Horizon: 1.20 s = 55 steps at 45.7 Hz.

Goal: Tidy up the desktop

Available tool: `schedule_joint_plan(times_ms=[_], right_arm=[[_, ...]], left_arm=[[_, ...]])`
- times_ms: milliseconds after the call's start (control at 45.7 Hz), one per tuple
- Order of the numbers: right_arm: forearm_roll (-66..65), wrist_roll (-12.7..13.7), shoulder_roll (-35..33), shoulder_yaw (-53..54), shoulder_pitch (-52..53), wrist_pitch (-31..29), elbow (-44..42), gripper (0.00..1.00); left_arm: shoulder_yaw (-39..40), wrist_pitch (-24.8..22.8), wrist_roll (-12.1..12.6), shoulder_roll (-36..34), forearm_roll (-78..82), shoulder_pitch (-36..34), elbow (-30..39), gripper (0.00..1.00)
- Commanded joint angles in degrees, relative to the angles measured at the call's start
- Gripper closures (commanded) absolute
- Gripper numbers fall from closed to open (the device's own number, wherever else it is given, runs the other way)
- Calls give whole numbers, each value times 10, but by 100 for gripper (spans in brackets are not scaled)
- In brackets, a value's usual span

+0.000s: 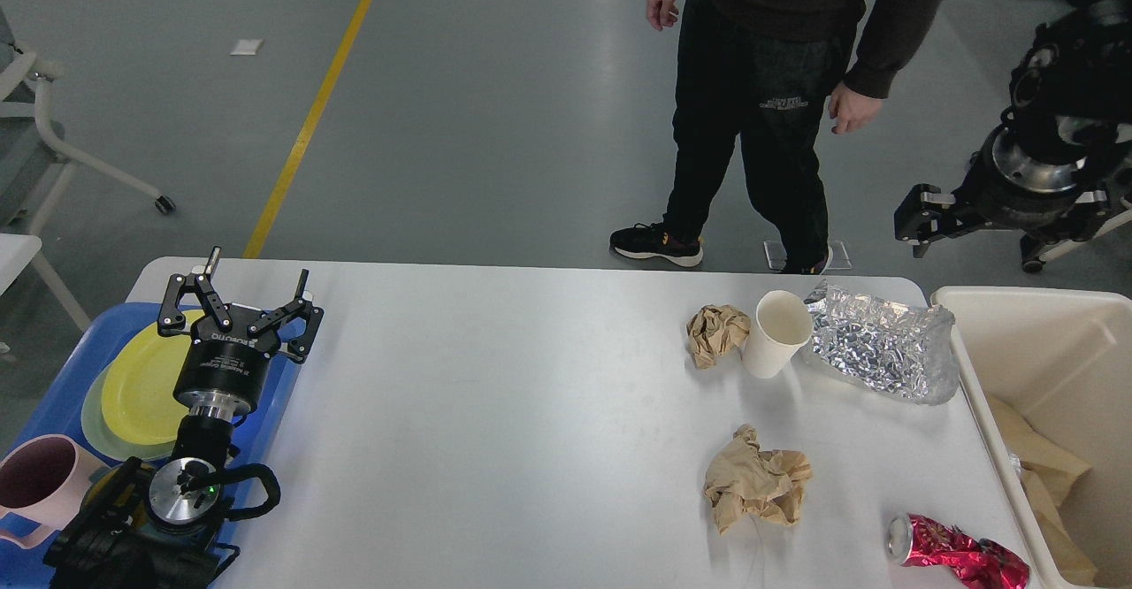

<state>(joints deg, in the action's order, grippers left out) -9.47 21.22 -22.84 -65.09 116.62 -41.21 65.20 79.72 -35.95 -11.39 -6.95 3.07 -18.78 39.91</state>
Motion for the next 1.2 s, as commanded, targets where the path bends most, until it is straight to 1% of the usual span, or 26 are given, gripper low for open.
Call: schedule_joint_plan(times_ms=[0,88,131,175,197,241,328,350,416,569,678,809,1028,1094,1181], right_arm=[[28,-4,-11,1,92,-18,110,0],[88,-7,-42,-6,139,-17,188,0],[94,-10,-48,-15,156,-16,222,0],[93,-21,-48,-30,168,-14,250,0],[92,-30,-48,-40,171,-12,257,0],[92,-57,-45,-56,178,-8,262,0],[89,-128,-41,-83,193,-5,266,0],[85,-141,-37,-90,195,-3,266,0],[61,-161,-26,-106,196,9,266,1],[15,-164,-5,-115,204,19,277,4],[-26,-162,4,-114,218,19,277,4],[-28,-159,4,-109,223,19,272,1],[-28,-159,-4,-108,214,28,259,1],[-28,-158,-5,-108,191,54,246,1],[-22,-158,-12,-111,141,113,217,1]], left_arm=[[0,0,0,0,0,1,0,4],[0,0,1,0,0,1,0,4],[0,0,0,0,0,1,0,4],[-1,0,1,0,0,1,0,4],[0,0,0,0,0,0,0,4],[0,0,1,0,0,1,0,4],[0,0,0,0,0,1,0,4],[0,0,0,0,0,1,0,4],[0,0,1,0,0,1,0,4],[0,0,0,0,0,1,0,4],[0,0,1,0,0,1,0,4],[0,0,1,0,0,1,0,4],[0,0,1,0,0,0,0,4],[0,0,1,0,0,0,0,4],[0,0,1,0,0,1,0,4]])
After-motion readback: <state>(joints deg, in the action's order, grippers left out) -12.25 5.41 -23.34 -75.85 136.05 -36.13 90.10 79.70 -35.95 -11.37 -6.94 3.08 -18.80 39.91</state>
